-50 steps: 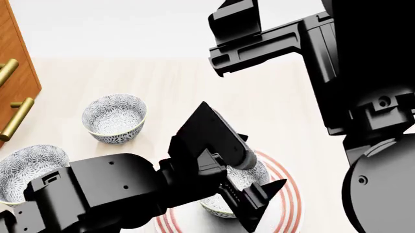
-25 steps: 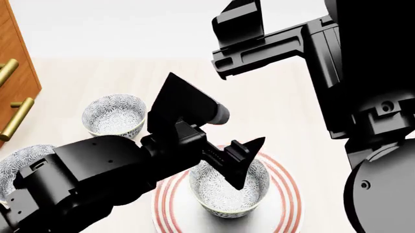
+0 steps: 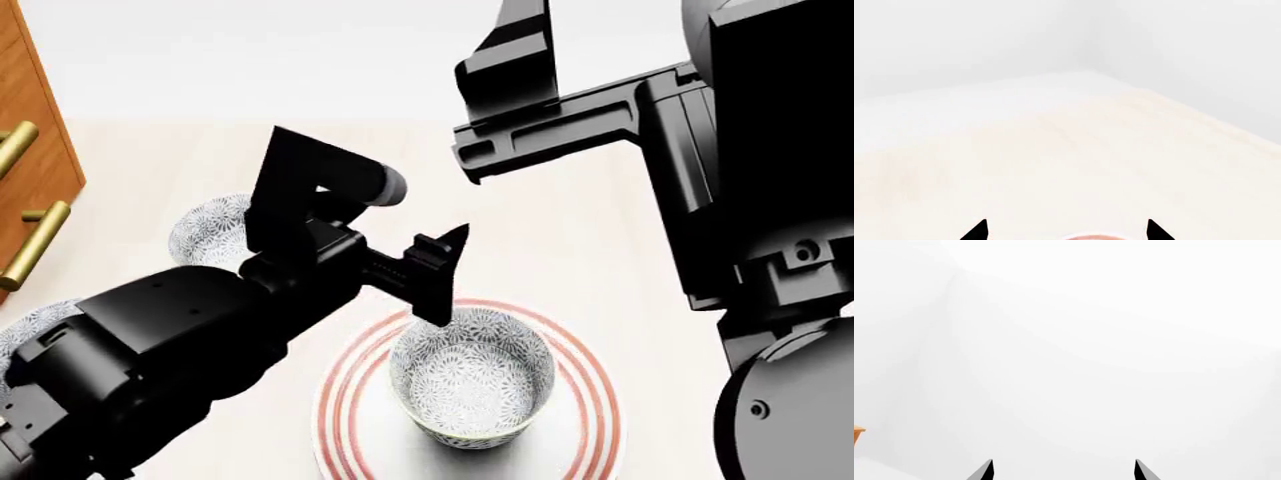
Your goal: Put the bowl at the front on the plate.
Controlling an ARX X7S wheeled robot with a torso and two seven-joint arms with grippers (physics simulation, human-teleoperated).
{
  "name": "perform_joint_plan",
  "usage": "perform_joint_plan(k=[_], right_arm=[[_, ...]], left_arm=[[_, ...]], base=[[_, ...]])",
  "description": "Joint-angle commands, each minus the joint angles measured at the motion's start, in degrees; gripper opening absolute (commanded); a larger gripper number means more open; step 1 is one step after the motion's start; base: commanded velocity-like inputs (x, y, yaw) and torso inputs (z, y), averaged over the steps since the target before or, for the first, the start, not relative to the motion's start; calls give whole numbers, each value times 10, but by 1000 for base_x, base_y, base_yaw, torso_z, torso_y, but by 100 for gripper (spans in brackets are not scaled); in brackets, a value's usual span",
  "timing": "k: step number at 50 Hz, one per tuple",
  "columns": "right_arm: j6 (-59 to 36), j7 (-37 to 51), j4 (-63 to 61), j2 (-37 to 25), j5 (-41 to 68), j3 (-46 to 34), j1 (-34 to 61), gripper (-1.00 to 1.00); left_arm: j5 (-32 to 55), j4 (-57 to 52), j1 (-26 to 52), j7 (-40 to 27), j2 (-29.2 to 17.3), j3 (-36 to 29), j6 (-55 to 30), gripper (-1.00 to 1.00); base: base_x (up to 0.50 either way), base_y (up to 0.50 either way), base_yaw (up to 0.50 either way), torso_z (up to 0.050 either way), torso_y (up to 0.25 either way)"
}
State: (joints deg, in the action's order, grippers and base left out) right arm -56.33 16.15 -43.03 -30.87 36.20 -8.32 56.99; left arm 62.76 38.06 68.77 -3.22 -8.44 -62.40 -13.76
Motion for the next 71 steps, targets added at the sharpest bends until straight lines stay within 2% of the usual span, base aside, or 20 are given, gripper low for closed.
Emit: perform_joint_plan(k=[1, 16, 21, 28, 30, 37, 71], right_arm=[[4, 6, -5, -10, -6, 2, -15, 100], [18, 11, -7, -13, -4, 16, -41, 100], [19, 13, -7, -13, -4, 16, -43, 100], [24, 13, -9, -13, -2, 17, -52, 100], [24, 13, -10, -14, -1, 17, -53, 100], [26, 13, -7, -13, -6, 6, -52, 100], [44, 16, 0, -13, -11, -2, -66, 100]], left_arm=[[-3, 52, -3, -29, 3, 21, 31, 100], [6, 33, -13, -54, -20, 49, 67, 100], [14, -45, -26, -85, -53, 59, 70, 100], [31, -83, -32, -103, -71, 77, 75, 100], [31, -97, -38, -126, -76, 89, 91, 100], [32, -190, -48, -148, -110, 87, 85, 100], [50, -436, -100, -209, -209, 116, 111, 100]], base=[[0, 0, 0, 0, 0], [0, 0, 0, 0, 0], [0, 0, 0, 0, 0], [0, 0, 0, 0, 0], [0, 0, 0, 0, 0], [0, 0, 0, 0, 0], [0, 0, 0, 0, 0]])
